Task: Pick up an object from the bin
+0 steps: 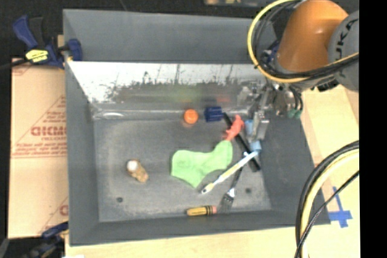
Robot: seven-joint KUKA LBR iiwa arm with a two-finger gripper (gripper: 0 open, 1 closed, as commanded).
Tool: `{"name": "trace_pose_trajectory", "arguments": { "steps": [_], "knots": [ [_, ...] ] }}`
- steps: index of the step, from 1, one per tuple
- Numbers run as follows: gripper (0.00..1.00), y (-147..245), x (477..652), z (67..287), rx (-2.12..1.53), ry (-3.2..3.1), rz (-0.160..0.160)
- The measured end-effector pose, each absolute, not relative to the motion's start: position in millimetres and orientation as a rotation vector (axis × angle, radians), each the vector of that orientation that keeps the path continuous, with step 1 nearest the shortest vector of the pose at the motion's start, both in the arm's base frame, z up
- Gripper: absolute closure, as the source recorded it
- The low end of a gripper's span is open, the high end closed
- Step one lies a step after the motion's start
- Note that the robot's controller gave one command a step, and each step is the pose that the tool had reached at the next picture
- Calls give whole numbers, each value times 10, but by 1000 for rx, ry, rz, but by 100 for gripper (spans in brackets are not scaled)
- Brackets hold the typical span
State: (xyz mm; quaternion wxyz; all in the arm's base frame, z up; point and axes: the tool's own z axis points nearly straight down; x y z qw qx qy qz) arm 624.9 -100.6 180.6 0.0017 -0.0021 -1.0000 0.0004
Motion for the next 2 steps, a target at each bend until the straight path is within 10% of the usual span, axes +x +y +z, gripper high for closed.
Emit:
{"name": "trace_pose_trajectory", "arguments": {
  "steps": [1, 2],
  "knots": [
    [0, -1003, 6266, 1857, -2, -3147, 3],
    [0, -718, 5817, 752, 651, -3075, 2]
  ]
}}
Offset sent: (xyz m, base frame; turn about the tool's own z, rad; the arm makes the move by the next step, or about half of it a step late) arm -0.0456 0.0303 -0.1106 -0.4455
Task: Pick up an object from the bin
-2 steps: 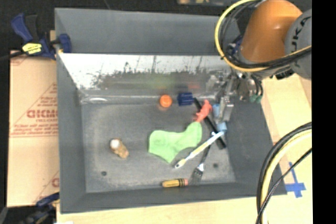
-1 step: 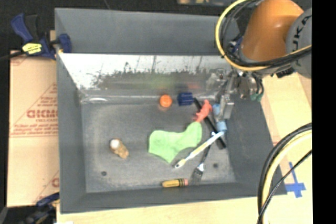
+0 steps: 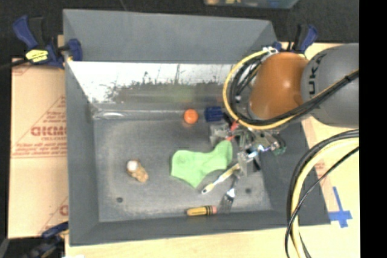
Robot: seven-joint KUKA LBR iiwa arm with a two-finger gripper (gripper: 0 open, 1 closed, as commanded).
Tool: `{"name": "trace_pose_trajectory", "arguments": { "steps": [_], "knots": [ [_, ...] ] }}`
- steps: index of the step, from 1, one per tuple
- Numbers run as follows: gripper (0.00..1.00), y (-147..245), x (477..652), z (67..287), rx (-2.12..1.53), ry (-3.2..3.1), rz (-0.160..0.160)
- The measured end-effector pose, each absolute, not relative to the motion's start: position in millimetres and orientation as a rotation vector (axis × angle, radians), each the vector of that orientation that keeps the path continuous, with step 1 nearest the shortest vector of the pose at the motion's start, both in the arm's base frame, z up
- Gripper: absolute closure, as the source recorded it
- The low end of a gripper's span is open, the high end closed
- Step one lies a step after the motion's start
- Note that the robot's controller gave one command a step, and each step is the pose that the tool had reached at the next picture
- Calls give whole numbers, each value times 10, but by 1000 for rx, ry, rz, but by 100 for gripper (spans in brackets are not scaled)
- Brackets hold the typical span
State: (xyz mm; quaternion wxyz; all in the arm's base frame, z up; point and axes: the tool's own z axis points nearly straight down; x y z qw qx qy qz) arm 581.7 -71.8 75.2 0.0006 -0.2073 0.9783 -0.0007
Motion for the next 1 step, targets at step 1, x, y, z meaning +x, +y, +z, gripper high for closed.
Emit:
{"name": "trace_pose_trajectory", "arguments": {
  "steps": [1],
  "knots": [
    [0, -556, 5670, 1534, -407, 3102, -7]
  ]
}}
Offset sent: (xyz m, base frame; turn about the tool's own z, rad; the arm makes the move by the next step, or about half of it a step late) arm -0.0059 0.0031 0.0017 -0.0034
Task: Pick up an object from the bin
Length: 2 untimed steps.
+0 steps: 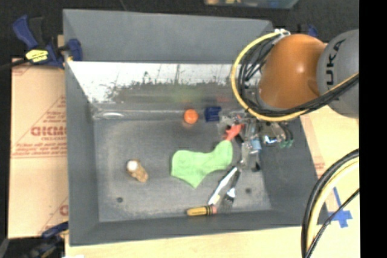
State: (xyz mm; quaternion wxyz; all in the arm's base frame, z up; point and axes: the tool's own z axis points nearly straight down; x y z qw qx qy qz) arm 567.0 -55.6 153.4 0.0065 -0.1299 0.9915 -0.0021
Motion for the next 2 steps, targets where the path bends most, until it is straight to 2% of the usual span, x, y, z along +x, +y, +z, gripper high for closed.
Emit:
{"name": "trace_pose_trajectory", "arguments": {
  "steps": [1, 2],
  "knots": [
    [0, -694, 5755, 760, -655, 3080, 2],
    [0, -287, 5617, 711, -762, 3033, -9]
  ]
}}
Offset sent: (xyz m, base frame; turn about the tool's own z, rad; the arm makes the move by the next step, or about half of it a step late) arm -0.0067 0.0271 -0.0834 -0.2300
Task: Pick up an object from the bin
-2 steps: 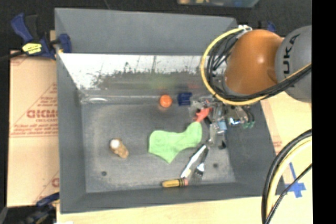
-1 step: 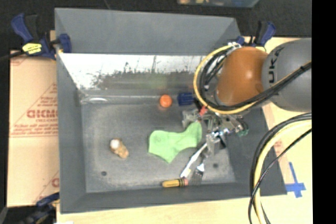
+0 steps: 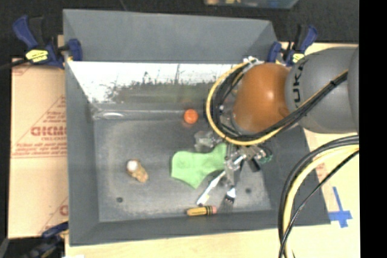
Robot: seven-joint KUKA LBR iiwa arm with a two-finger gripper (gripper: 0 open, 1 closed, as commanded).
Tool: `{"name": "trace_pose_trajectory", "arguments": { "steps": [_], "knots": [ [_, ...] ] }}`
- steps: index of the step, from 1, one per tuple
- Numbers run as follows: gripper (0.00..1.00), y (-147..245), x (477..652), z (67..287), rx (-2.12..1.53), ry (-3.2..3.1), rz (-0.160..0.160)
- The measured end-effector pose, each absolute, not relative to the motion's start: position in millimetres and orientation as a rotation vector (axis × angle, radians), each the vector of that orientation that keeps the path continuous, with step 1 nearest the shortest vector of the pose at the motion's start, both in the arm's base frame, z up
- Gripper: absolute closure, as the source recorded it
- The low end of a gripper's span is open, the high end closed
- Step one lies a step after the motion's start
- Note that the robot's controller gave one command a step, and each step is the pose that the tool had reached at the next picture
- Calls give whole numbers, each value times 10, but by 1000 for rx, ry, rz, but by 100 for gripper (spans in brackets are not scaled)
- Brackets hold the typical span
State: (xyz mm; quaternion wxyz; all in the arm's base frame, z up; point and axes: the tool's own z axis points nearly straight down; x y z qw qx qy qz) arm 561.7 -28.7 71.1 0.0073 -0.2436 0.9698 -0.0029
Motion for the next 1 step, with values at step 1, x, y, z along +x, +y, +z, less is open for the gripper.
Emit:
{"name": "trace_pose_trajectory", "arguments": {
  "steps": [1],
  "knots": [
    [100, -628, 5742, 772, -672, 3062, -6]
  ]
}}
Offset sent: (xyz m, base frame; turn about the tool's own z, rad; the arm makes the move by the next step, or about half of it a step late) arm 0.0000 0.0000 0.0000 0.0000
